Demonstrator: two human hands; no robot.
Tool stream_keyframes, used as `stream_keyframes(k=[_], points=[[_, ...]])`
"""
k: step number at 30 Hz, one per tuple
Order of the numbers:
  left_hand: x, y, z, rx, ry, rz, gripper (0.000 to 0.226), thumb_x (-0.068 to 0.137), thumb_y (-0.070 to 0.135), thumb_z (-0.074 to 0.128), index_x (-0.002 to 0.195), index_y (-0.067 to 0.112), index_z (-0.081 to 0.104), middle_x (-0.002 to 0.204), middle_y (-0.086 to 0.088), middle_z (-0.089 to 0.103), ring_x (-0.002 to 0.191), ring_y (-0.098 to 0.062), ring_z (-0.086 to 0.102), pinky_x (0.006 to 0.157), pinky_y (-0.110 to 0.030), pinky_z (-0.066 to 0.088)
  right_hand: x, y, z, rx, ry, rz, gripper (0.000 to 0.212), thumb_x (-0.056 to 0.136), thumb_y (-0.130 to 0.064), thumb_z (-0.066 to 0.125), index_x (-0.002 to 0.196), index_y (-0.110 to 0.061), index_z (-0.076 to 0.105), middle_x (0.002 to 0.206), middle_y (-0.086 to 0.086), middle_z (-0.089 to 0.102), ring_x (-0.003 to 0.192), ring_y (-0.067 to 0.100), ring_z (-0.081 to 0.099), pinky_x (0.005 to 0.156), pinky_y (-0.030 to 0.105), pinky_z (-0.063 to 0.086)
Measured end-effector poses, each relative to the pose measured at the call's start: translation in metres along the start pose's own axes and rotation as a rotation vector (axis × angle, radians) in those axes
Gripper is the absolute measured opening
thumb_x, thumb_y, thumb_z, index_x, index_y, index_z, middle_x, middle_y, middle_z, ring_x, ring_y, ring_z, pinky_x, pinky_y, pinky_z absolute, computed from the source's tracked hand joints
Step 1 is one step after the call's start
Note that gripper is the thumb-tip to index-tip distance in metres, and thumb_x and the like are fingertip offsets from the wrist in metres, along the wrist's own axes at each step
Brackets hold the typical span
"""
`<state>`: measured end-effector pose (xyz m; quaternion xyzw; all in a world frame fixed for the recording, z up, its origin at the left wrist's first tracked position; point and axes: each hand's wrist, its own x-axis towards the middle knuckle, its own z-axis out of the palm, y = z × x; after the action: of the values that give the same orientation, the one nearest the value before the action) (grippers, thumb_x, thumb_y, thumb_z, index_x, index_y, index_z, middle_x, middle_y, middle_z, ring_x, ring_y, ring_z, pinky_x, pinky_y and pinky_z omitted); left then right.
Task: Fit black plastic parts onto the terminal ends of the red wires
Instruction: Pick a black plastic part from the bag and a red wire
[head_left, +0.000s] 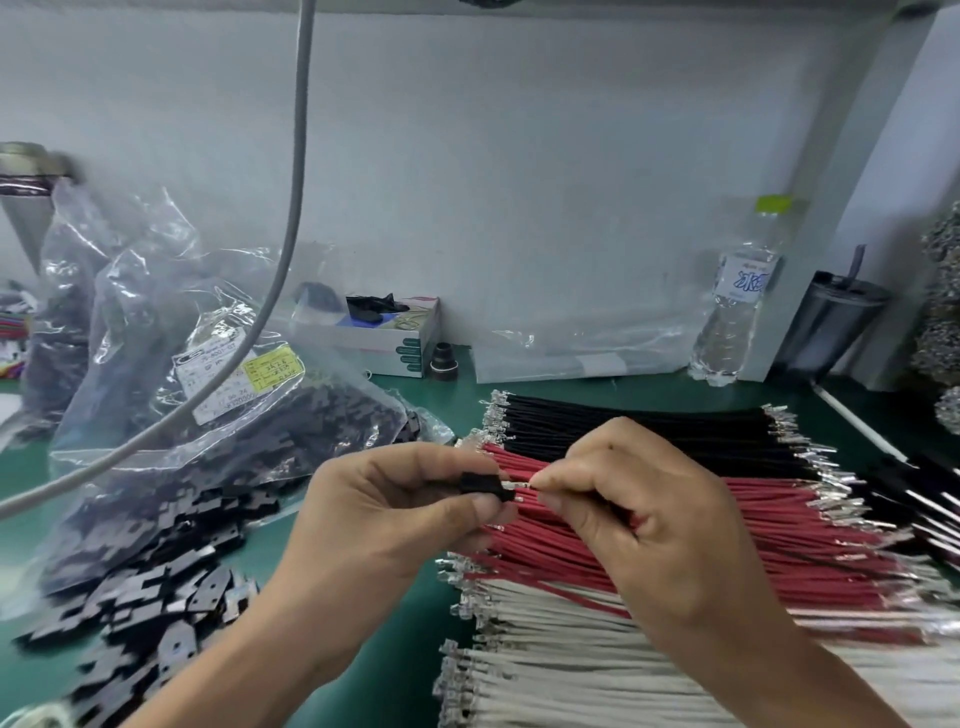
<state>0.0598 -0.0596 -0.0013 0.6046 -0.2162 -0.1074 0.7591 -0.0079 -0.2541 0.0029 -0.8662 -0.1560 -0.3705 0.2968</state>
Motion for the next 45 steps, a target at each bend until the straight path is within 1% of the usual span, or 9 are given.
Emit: stream_keyframes(k=[4, 14, 21, 27, 30, 33, 39, 43, 45], points=[[-0.001, 0.0, 0.002, -0.002, -0.03, -0.032, 0.028, 0.061, 0.008, 0.083, 0.088, 0.009, 0.083, 0.085, -0.024, 0.077, 0.074, -0.029, 0.078, 0.064, -0.029, 0.062, -0.003, 0.005, 0.0, 0.1, 0.006, 0.067, 0.005, 0.086, -0.019, 0.077, 0.091, -0.02, 0.078, 0.087, -0.012, 0.062, 0.083, 0.014, 0.065, 0.068, 0.023, 0.05], [-0.001, 0.0, 0.0, 0.002, -0.013, -0.082, 0.03, 0.06, 0.007, 0.085, 0.091, 0.006, 0.082, 0.086, -0.027, 0.076, 0.079, -0.035, 0.078, 0.068, -0.03, 0.063, -0.002, 0.01, -0.01, 0.261, -0.181, 0.183, 0.02, 0.086, -0.012, 0.075, 0.094, -0.029, 0.08, 0.091, -0.01, 0.068, 0.09, 0.014, 0.067, 0.073, 0.013, 0.047], [0.0, -0.002, -0.001, -0.077, -0.062, -0.154, 0.031, 0.062, 0.007, 0.085, 0.093, 0.005, 0.082, 0.09, -0.028, 0.076, 0.081, -0.036, 0.078, 0.067, -0.03, 0.063, -0.001, 0.004, -0.013, 0.244, -0.135, 0.146, 0.018, 0.086, -0.011, 0.074, 0.093, -0.026, 0.081, 0.088, -0.01, 0.067, 0.088, 0.014, 0.068, 0.073, 0.013, 0.047], [-0.004, -0.004, 0.003, 0.017, -0.064, -0.077, 0.028, 0.064, 0.006, 0.085, 0.091, 0.008, 0.083, 0.084, -0.025, 0.077, 0.077, -0.035, 0.078, 0.066, -0.031, 0.063, -0.005, -0.008, -0.002, -0.05, -0.093, -0.03, 0.016, 0.091, -0.017, 0.066, 0.1, -0.017, 0.08, 0.09, -0.011, 0.062, 0.083, 0.008, 0.063, 0.068, 0.022, 0.051], [-0.004, -0.002, 0.006, 0.058, -0.019, -0.018, 0.026, 0.063, 0.008, 0.084, 0.09, 0.012, 0.084, 0.082, -0.022, 0.078, 0.075, -0.031, 0.078, 0.066, -0.031, 0.064, -0.006, -0.005, -0.003, -0.117, -0.073, 0.006, 0.017, 0.092, -0.025, 0.064, 0.102, -0.019, 0.077, 0.091, -0.012, 0.062, 0.084, 0.008, 0.062, 0.067, 0.027, 0.053], [-0.002, -0.001, 0.006, 0.054, 0.015, -0.015, 0.025, 0.064, 0.007, 0.082, 0.088, 0.013, 0.084, 0.082, -0.021, 0.078, 0.073, -0.03, 0.078, 0.064, -0.03, 0.063, -0.004, -0.001, -0.005, -0.168, -0.071, 0.038, 0.016, 0.094, -0.034, 0.062, 0.093, -0.023, 0.074, 0.087, -0.016, 0.059, 0.08, 0.006, 0.06, 0.064, 0.029, 0.051], [-0.006, -0.004, 0.006, 0.049, 0.016, 0.013, 0.026, 0.063, 0.002, 0.082, 0.087, 0.01, 0.083, 0.081, -0.021, 0.078, 0.07, -0.031, 0.078, 0.065, -0.025, 0.061, -0.006, -0.003, 0.005, -0.227, -0.062, -0.026, 0.021, 0.098, -0.03, 0.055, 0.089, -0.018, 0.07, 0.085, -0.011, 0.057, 0.077, 0.008, 0.056, 0.066, 0.028, 0.049], [-0.004, -0.004, 0.009, 0.1, 0.019, 0.033, 0.025, 0.065, 0.006, 0.081, 0.088, 0.015, 0.083, 0.079, -0.017, 0.078, 0.07, -0.027, 0.078, 0.063, -0.026, 0.062, -0.004, -0.002, 0.001, -0.345, -0.037, -0.093, 0.013, 0.095, -0.025, 0.064, 0.089, -0.017, 0.072, 0.085, -0.009, 0.059, 0.075, 0.012, 0.056, 0.059, 0.031, 0.05], [-0.001, -0.004, 0.01, 0.119, 0.056, 0.038, 0.023, 0.068, 0.011, 0.08, 0.09, 0.017, 0.082, 0.08, -0.014, 0.079, 0.071, -0.027, 0.078, 0.063, -0.032, 0.064, -0.002, -0.002, -0.006, -0.424, 0.015, -0.11, 0.009, 0.093, -0.025, 0.068, 0.092, -0.017, 0.073, 0.088, -0.008, 0.06, 0.079, 0.014, 0.055, 0.063, 0.029, 0.047]])
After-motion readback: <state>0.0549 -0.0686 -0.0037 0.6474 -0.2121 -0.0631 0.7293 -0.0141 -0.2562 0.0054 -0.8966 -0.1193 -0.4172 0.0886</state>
